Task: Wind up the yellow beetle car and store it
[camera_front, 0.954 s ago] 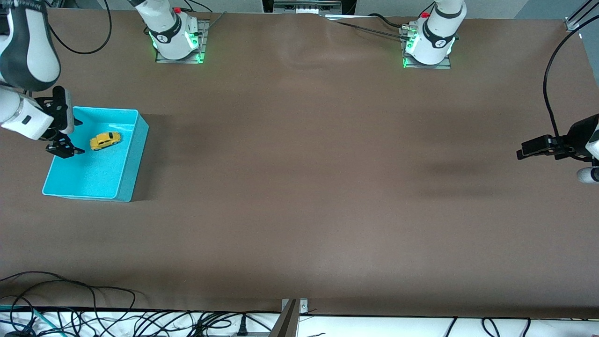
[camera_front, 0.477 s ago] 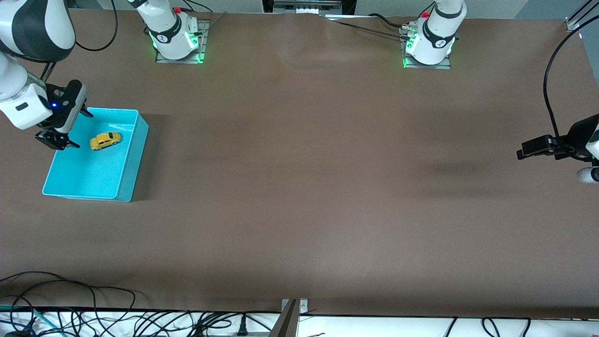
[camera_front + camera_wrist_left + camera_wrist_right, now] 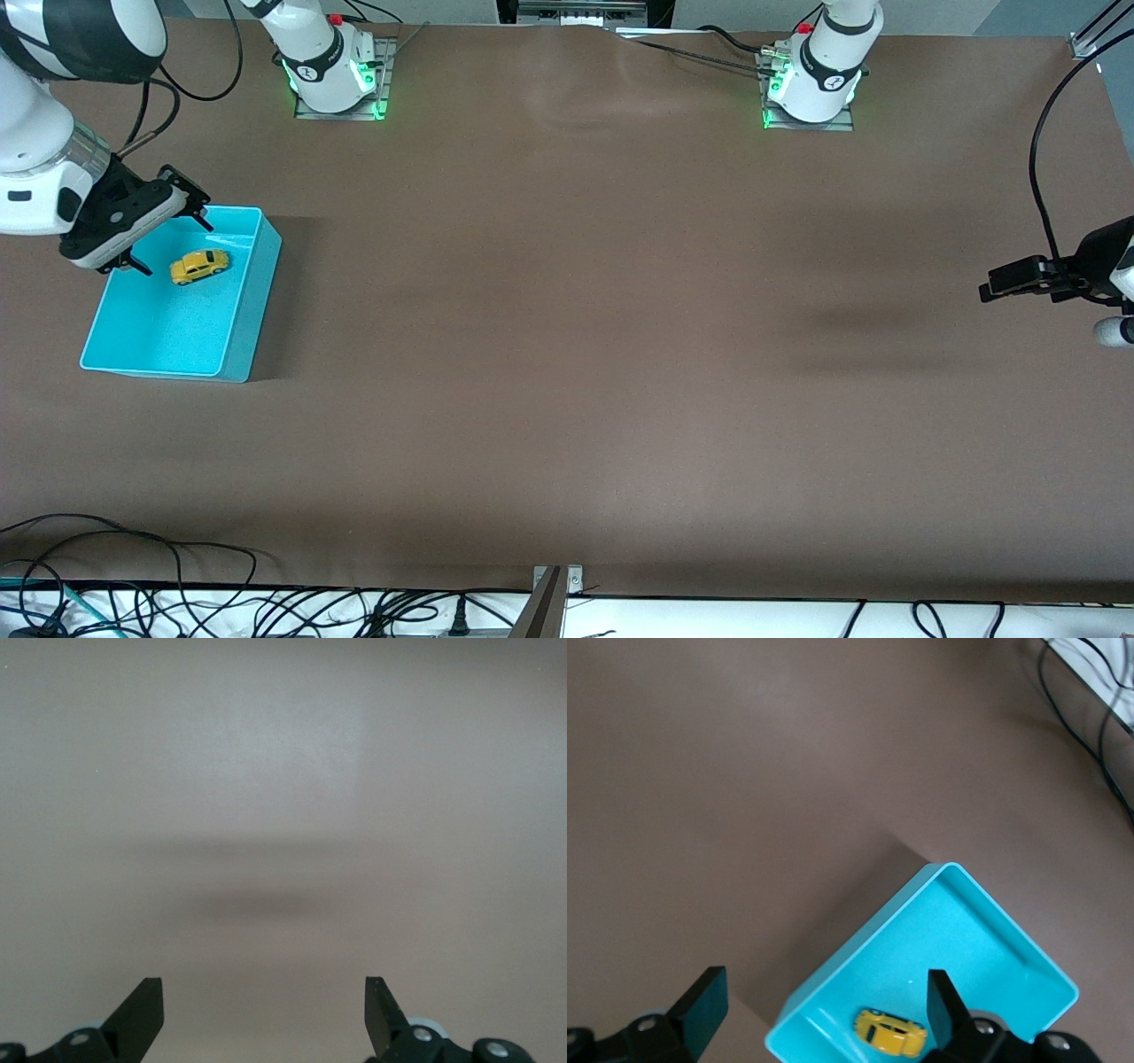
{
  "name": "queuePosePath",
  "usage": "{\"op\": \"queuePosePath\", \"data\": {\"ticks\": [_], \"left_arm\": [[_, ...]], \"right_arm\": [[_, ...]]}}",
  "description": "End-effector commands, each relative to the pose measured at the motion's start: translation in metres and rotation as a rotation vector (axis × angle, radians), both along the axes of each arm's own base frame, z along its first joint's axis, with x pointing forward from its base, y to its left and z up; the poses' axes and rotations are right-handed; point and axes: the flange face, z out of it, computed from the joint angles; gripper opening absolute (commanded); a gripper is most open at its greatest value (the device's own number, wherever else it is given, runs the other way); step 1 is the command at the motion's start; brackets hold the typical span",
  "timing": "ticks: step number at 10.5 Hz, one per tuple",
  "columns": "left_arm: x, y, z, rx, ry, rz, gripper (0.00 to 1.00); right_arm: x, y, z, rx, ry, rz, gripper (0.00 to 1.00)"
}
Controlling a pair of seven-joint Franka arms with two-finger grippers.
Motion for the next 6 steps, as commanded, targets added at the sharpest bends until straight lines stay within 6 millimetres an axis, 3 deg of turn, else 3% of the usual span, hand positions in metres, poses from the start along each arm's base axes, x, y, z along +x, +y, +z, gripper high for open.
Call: {"op": "queuePosePath", "data": {"ticks": [1, 6], "left_arm": [[-0.002, 0.002, 0.005, -0.023, -0.008, -0.013, 1.0], [-0.002, 0.002, 0.005, -0.023, -0.008, -0.015, 1.0]], "right_arm": [[0.002, 0.003, 0.027, 0.103, 0.011, -0.251, 1.0], [-0.002, 0.023, 0.052, 0.12, 0.07, -0.521, 1.0]]}}
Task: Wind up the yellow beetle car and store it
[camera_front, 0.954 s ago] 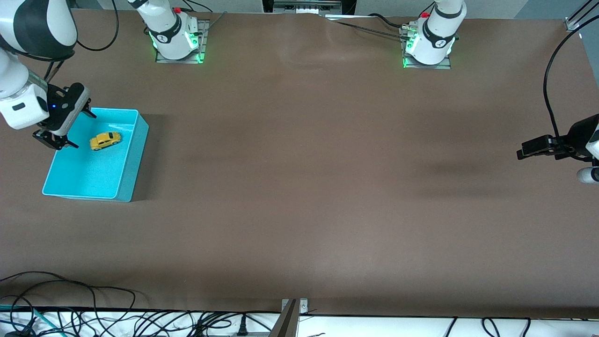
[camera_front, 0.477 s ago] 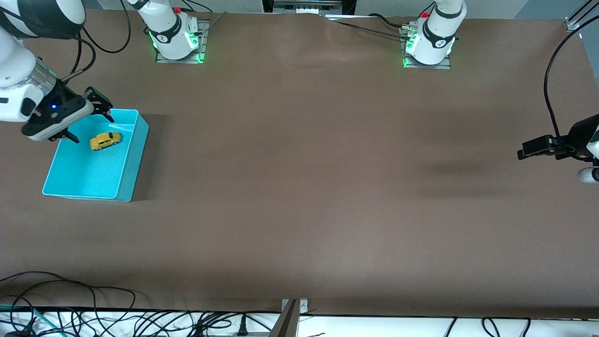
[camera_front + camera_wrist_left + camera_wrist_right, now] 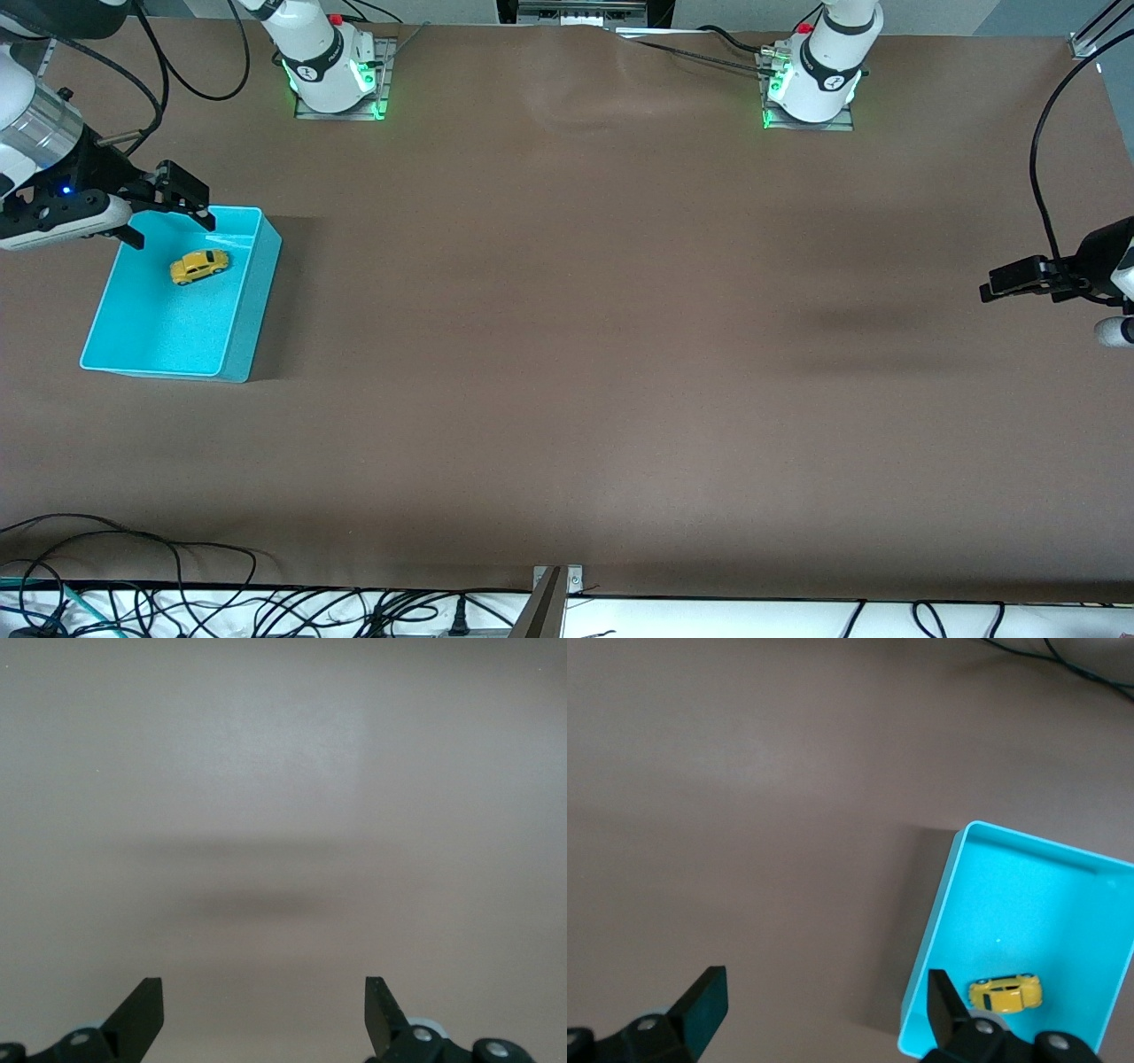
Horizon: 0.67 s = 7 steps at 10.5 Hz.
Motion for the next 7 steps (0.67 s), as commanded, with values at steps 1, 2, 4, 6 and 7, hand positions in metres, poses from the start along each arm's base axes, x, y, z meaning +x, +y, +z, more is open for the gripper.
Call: {"op": "queuePosePath", "data": {"ticks": [1, 2, 4, 6, 7], "left_arm": [[-0.002, 0.002, 0.005, -0.023, -0.008, -0.015, 1.0], [-0.002, 0.002, 0.005, -0.023, -0.008, -0.014, 1.0], [-0.002, 0.002, 0.005, -0.023, -0.008, -0.014, 1.0], [-0.002, 0.002, 0.005, -0.023, -0.008, -0.015, 1.0], [-0.002, 0.002, 0.005, -0.023, -0.008, -0.014, 1.0]], "right_arm": [[-0.001, 0.008, 0.014, 0.016, 0.036, -0.078, 1.0], [-0.003, 0.009, 0.015, 0.012, 0.043, -0.079, 1.0], [-0.002, 0.008, 0.033, -0.009, 0.036, -0.072, 1.0], [0.009, 0.01, 0.043, -0.023, 0.052, -0.062, 1.0], [0.012, 0.008, 0.045, -0.037, 0.046, -0.062, 1.0]]}}
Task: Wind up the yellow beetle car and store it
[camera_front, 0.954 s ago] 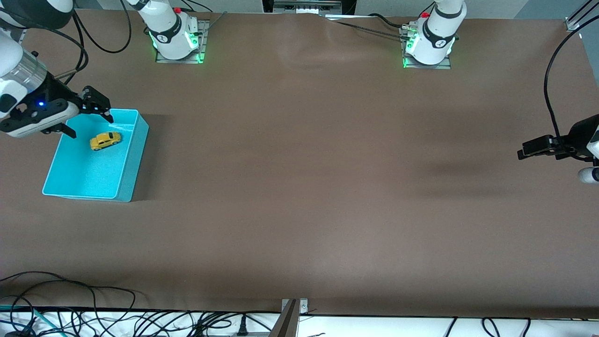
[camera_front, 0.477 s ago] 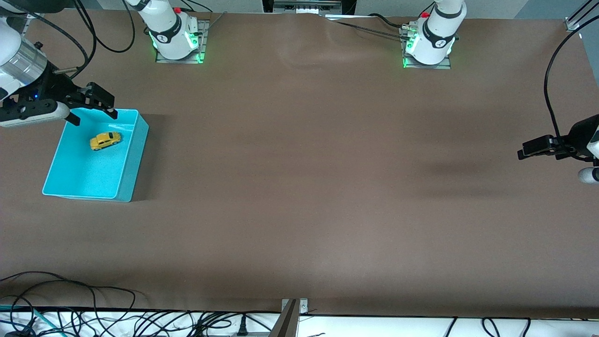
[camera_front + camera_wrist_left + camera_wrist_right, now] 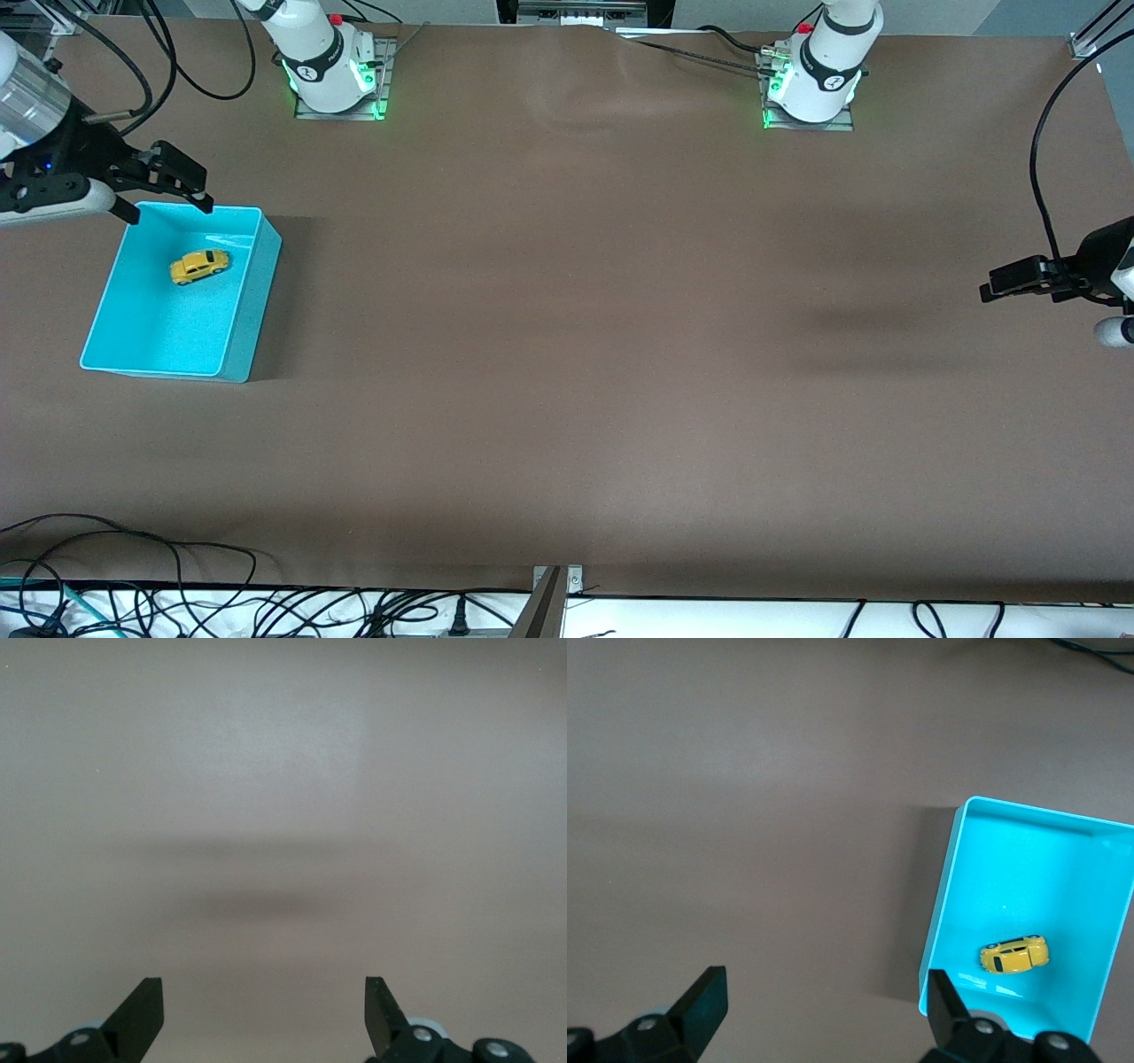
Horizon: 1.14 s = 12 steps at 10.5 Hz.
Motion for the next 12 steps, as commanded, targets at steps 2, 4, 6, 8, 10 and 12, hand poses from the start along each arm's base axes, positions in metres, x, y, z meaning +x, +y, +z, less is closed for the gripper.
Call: {"op": "queuePosePath", "data": {"ticks": [2, 4, 6, 8, 10, 12], "left_arm": [[-0.002, 0.002, 0.005, -0.023, -0.008, -0.016, 1.0], [-0.002, 0.002, 0.005, -0.023, -0.008, -0.014, 1.0], [-0.002, 0.002, 0.005, -0.023, -0.008, -0.014, 1.0], [-0.002, 0.002, 0.005, -0.023, -0.008, -0.014, 1.0], [-0.002, 0.002, 0.005, -0.023, -0.008, -0.016, 1.0], [-0.002, 0.002, 0.004, -0.023, -0.007, -0.016, 1.0]], "right_arm": [[0.013, -0.001, 0.002, -0.03, 0.021, -0.012, 1.0], [0.014, -0.014, -0.001, -0.051, 0.034, -0.032, 1.0], [0.015, -0.019, -0.004, -0.052, 0.039, -0.04, 1.0], [0.014, -0.019, -0.006, -0.054, 0.048, -0.039, 1.0], [0.012, -0.021, -0.008, -0.055, 0.071, -0.041, 1.0], [0.012, -0.024, -0.007, -0.057, 0.074, -0.039, 1.0]]}}
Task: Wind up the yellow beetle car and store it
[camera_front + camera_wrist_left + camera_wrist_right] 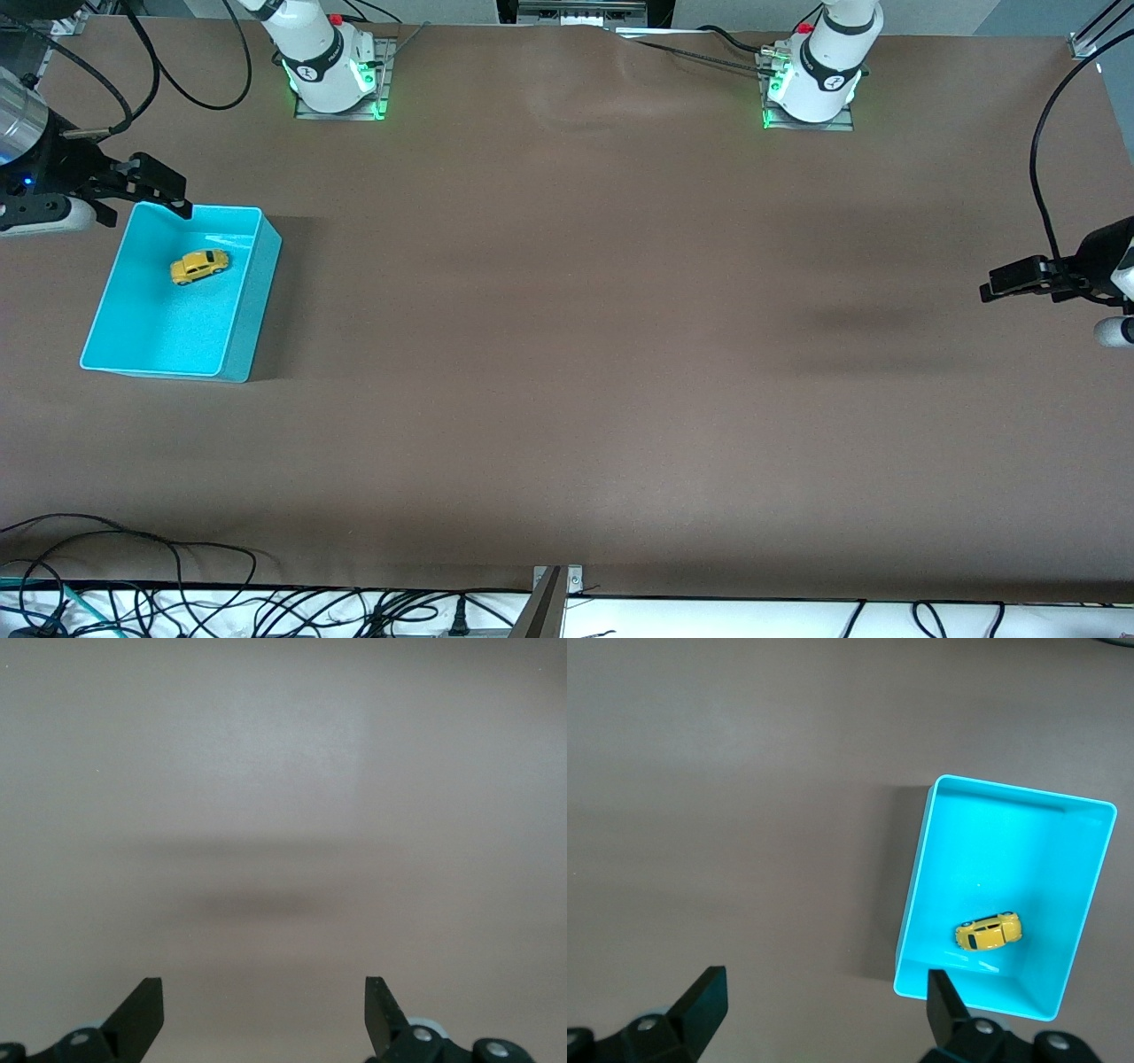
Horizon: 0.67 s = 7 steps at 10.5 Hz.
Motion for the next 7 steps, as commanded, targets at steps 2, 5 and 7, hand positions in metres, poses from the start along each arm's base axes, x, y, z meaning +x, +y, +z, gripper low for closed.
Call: {"op": "queuePosePath", "data": {"ticks": [2, 5, 7], "left_arm": [[-0.002, 0.002, 0.003, -0.023, -0.006, -0.016, 1.0], [-0.002, 0.002, 0.003, -0.023, -0.006, -0.016, 1.0], [-0.002, 0.002, 0.003, -0.023, -0.006, -0.016, 1.0]], "right_arm": [[0.001, -0.006, 0.005, -0.018, 0.023, -0.017, 1.0], [0.001, -0.018, 0.005, -0.03, 0.027, -0.031, 1.0], [0.0, -0.02, 0.005, -0.03, 0.029, -0.036, 1.0]]}}
